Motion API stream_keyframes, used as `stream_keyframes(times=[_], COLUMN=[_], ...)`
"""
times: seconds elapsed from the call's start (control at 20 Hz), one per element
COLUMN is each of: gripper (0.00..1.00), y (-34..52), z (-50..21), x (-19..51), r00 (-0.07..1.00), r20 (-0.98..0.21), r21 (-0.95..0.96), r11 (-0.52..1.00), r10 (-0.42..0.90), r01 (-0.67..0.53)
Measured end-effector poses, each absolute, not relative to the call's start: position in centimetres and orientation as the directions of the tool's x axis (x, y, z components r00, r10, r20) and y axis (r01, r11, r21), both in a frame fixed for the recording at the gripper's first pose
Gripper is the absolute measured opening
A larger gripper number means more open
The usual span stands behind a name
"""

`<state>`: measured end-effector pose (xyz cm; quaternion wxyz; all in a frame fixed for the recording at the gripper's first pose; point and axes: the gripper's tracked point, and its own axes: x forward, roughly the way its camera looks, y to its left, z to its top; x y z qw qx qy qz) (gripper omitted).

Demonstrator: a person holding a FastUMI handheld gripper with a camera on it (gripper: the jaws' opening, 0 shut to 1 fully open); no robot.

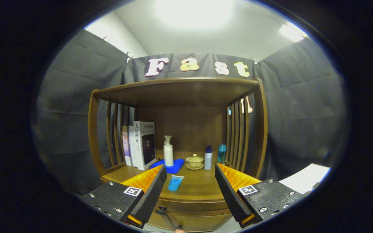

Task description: Pull open the drawer, take out the items inside it, and place them on the countertop above the cabinet.

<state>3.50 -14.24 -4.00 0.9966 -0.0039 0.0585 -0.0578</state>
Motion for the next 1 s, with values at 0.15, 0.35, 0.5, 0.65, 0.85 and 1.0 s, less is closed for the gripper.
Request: stream_keyframes(times=[0.15, 0.35, 0.5, 0.65, 0.85, 1.0], gripper=[0.93, 0.93, 0.93, 0.93, 0.94, 0.95], y=[-12.8, -9.9, -6.8, -3.7, 0.5, 0.5], z=[-3.7, -2.8, -2.3, -3.5, -4.5, -3.4], x=[2.7, 2.1, 1.9, 1.8, 1.7, 1.4], r00=[0.981, 0.983, 0.988, 0.985, 0.977, 0.984], r20=[-0.140, -0.143, -0.139, -0.172, -0.201, -0.170], r21=[-0.040, 0.028, 0.008, -0.005, 0.022, 0.007], r11=[0.991, 0.993, 0.998, 1.000, 0.998, 0.999], r10=[-0.133, -0.113, -0.060, -0.007, 0.070, 0.046], r01=[0.128, 0.118, 0.061, 0.007, -0.067, -0.045])
